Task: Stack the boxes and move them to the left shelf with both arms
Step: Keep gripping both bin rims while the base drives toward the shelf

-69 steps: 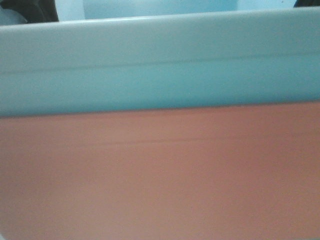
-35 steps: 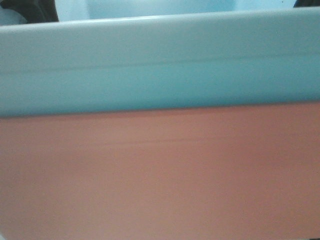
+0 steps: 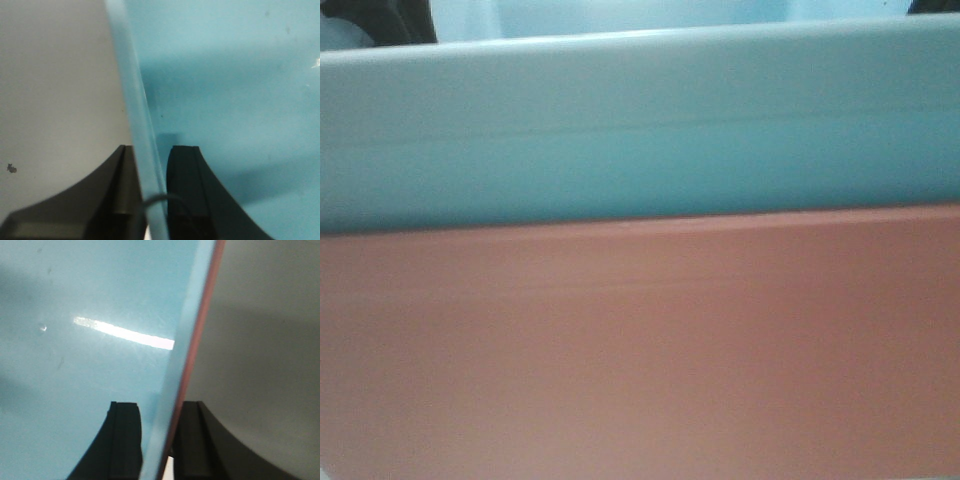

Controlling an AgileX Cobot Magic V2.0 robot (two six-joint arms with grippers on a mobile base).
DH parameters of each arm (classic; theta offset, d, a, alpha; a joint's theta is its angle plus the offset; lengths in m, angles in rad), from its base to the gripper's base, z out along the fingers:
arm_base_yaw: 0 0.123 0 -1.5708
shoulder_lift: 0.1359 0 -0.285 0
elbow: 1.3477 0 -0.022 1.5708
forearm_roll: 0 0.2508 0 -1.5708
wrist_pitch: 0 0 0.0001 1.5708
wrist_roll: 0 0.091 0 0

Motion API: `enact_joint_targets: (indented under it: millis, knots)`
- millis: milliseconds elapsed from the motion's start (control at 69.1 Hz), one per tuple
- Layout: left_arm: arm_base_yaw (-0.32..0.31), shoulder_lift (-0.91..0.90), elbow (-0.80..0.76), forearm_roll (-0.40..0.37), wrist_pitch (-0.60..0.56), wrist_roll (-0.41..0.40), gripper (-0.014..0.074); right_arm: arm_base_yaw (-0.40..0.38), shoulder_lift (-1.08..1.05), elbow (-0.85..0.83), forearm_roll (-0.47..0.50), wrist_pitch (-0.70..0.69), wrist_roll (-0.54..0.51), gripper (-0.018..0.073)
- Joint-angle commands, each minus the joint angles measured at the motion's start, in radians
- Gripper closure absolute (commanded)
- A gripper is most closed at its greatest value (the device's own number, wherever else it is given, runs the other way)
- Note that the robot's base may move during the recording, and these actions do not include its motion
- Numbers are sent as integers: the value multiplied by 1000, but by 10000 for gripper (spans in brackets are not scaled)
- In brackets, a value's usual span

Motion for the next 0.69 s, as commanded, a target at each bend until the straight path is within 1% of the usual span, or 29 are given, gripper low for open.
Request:
enact_joint_targets:
  millis: [0,680]
  knots:
    - [-1,-44,-29,68,-23,24,599,-6,-32,-30,-69,-35,-32,523]
    - [-1,-44,-29,68,-23,24,599,-6,-32,-30,-69,-35,-32,523]
